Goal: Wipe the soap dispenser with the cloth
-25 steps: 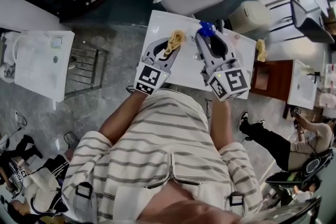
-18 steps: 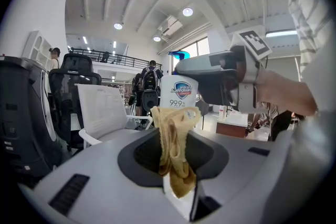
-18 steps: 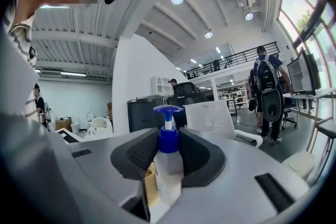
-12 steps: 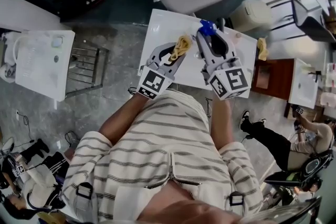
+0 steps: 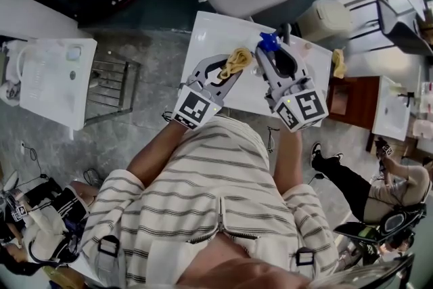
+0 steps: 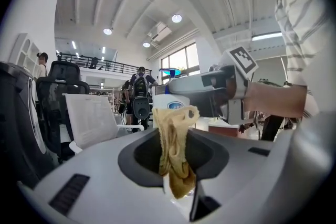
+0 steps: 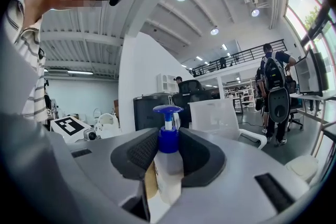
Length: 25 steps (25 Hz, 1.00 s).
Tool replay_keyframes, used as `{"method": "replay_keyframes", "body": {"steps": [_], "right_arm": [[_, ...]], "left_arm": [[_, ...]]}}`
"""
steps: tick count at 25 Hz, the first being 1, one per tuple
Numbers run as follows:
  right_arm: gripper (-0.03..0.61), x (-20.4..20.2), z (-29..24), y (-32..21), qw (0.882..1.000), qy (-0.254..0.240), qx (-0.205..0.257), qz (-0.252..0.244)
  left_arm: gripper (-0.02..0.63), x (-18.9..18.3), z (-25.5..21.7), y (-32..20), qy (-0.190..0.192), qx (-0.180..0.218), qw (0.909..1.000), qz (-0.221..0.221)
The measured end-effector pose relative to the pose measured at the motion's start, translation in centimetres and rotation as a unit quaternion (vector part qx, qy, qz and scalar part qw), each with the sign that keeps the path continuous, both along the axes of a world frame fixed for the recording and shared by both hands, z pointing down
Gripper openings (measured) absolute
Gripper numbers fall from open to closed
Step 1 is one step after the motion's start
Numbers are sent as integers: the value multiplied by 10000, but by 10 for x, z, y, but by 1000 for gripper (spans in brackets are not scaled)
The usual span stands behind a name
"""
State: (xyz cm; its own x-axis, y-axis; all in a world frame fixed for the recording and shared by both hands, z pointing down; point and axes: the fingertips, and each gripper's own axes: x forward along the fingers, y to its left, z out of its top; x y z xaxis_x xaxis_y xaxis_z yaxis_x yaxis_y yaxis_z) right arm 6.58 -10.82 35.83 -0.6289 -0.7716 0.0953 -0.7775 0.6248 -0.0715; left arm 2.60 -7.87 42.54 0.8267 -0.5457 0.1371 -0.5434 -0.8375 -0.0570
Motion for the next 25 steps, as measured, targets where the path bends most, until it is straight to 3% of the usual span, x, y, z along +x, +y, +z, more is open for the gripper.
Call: {"method": "replay_keyframes", "body": {"steps": [10,17,21,25], "right_arm": [[124,-1,0,12,9987,245,118,-431],[124,-9,3,25,9931,532,151,-1037],[124,-15,6,38,9881,440,112,-1471],[124,-21,11,48,9839,352,42,-1751]], "left_arm": [[97,-8,-8,-5,132,-63,9988,467],[97,-17,-7,-6,94,-93,9954,951],[96,-20,-5,-15,186,-238,9961,830],[95,-21,-5,-9,120,-198,9933,1135]]}}
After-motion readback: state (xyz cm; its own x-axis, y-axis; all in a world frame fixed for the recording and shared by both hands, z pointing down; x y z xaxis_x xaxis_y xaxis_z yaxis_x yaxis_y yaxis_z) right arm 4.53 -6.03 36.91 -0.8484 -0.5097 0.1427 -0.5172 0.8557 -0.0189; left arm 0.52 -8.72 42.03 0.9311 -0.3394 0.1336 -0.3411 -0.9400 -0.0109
